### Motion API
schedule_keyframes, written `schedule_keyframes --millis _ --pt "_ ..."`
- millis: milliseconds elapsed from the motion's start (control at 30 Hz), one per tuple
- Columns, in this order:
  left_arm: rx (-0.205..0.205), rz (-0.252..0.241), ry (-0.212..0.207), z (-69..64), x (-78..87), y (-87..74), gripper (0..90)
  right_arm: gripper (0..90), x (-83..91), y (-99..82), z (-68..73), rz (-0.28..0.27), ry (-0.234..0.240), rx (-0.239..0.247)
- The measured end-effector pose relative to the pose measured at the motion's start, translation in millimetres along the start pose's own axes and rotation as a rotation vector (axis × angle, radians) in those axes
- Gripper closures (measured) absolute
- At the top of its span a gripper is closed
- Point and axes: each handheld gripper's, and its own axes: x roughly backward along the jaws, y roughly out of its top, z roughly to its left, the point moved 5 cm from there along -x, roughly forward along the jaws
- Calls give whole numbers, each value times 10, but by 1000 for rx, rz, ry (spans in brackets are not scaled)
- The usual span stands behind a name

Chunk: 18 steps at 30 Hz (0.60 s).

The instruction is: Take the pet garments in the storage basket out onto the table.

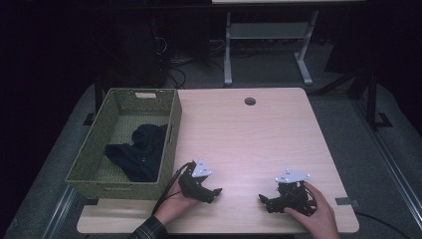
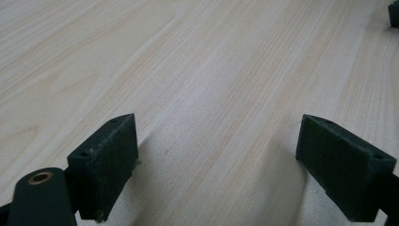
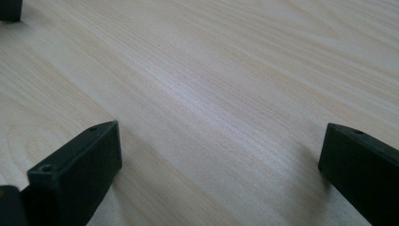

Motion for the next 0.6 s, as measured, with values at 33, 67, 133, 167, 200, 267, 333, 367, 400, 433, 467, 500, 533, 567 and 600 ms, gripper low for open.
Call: schedule_keyframes --millis 33,67,133,167,200,267,333,367,400,433,467,500,533,567,600 --pt "0 0 0 0 0 0 126 0 0 0 0 0 0 0" --pt "2 0 1 -1 -1 1 126 0 1 -1 2 1 0 -2" --pt "5 0 3 -3 -3 4 126 0 0 0 0 0 0 0" --pt "7 2 3 -2 -3 7 126 0 0 0 0 0 0 0" --pt "8 4 4 -1 -4 10 127 0 0 0 0 0 0 0" --pt "11 7 4 0 -3 13 128 0 0 0 0 0 0 0" --pt "18 15 4 7 3 19 128 0 0 0 1 0 0 -1" --pt "18 15 4 7 3 19 128 0 0 0 1 0 0 -1" --pt "29 17 4 13 5 22 129 0 0 0 0 0 0 -1" --pt "29 17 4 13 5 22 129 0 0 0 0 0 0 -1" --pt "40 17 2 26 11 22 130 0 0 0 1 0 0 -1" --pt "47 17 2 31 15 22 129 0 0 1 0 0 0 0" --pt "50 16 1 39 19 24 130 0 -1 2 -4 -3 -1 3" --pt "57 13 -2 38 21 27 130 0 -1 2 -3 -2 -1 3" --pt "57 12 -1 35 23 30 130 0 -1 1 -2 -2 -1 2"
